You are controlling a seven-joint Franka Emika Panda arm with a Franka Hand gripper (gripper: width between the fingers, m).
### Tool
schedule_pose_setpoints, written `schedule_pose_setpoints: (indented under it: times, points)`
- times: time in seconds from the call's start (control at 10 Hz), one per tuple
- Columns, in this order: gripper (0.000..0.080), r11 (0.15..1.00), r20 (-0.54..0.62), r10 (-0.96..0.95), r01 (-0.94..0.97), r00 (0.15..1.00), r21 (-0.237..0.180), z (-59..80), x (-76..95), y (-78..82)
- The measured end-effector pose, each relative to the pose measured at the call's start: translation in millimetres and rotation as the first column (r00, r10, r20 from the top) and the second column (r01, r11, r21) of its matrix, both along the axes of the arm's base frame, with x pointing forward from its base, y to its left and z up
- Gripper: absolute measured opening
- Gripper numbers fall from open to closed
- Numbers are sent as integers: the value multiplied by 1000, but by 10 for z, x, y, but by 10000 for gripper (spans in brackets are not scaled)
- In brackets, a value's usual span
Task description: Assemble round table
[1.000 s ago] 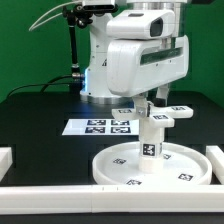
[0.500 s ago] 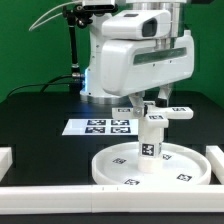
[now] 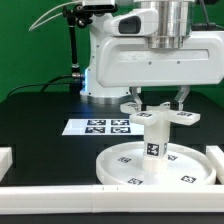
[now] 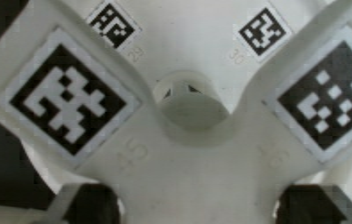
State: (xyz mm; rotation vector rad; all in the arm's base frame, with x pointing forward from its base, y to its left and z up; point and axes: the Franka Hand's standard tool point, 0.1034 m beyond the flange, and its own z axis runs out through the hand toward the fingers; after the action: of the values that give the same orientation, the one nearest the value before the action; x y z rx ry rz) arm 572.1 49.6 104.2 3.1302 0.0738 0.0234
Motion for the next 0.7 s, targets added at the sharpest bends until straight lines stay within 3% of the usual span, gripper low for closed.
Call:
schedule_pose_setpoints:
  times: [0.5,0.7]
  points:
    - [439,954,2,-299,299,954,6,-1,2,-3]
    - [439,848,-13,-528,528,849,42,0,7,-11]
